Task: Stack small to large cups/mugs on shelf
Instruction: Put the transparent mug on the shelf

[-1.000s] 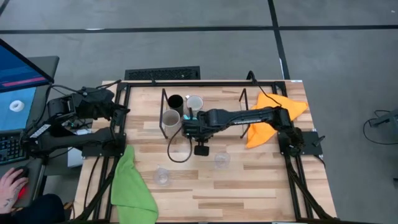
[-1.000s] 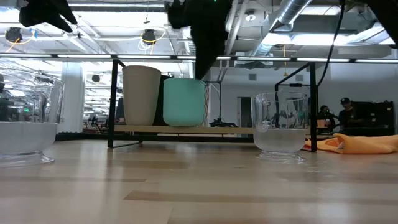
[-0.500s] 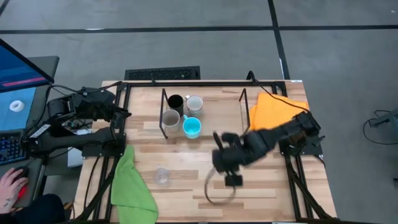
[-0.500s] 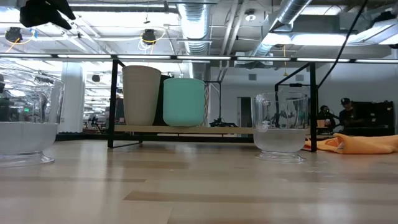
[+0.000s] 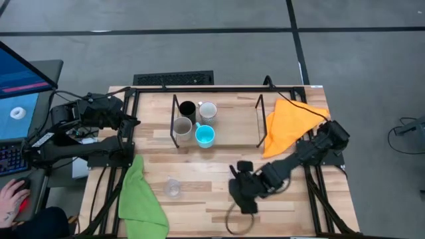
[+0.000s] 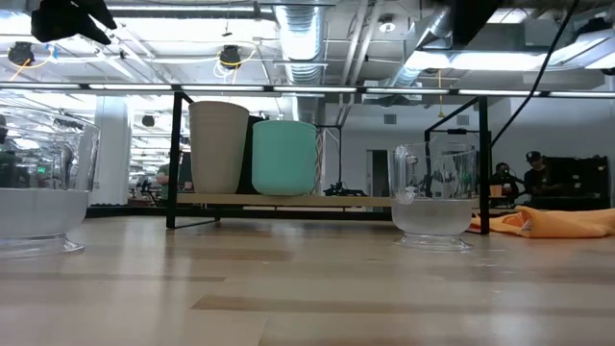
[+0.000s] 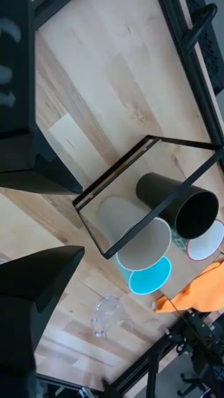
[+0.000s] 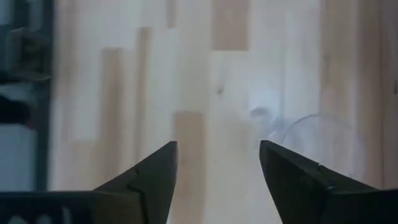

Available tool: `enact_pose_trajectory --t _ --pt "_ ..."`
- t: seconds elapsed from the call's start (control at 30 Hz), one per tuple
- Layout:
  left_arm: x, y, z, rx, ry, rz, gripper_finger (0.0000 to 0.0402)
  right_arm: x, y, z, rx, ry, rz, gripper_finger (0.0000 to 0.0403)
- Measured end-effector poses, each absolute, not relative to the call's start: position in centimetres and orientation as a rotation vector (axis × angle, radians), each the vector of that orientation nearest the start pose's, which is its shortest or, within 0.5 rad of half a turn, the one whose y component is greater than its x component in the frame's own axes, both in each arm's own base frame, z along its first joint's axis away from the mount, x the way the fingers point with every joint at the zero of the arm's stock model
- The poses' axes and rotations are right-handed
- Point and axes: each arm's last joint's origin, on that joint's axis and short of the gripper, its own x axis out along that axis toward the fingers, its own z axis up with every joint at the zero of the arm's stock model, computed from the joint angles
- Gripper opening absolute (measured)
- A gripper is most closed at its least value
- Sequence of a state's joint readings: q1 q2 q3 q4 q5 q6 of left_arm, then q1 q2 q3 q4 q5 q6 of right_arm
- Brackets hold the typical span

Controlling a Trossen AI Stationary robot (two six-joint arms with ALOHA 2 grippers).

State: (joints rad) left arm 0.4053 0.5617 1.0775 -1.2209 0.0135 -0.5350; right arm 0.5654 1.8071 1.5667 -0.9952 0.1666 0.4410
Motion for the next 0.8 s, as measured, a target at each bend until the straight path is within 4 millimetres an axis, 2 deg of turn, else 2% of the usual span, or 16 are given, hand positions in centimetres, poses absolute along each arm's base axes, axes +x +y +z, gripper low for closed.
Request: enact_pose_trajectory --t 0.13,0.27,0.5,0.6,0.8 --pt "5.0 2.1 35.4 -0.654 0.581 0.556 0.0135 32.3 17.0 24.2 -0.045 1.185 0.058 0.0248" --pt "5.0 2.1 35.4 -0.661 0.579 0.559 0.0135 32.3 15.2 21.9 -0.025 1.254 0.062 0.0248" --pt "5.0 2.1 35.4 -0.662 0.579 0.559 0.0135 32.0 14.4 20.1 -0.040 1.269 0.064 0.0238" --pt "5.0 2.1 35.4 -0.661 0.578 0.560 0.0135 31.9 14.1 19.6 -0.043 1.278 0.056 0.0203" --pt "4.9 2.2 35.4 -0.648 0.569 0.604 0.0135 31.9 13.5 19.0 -0.010 1.291 0.032 0.0096"
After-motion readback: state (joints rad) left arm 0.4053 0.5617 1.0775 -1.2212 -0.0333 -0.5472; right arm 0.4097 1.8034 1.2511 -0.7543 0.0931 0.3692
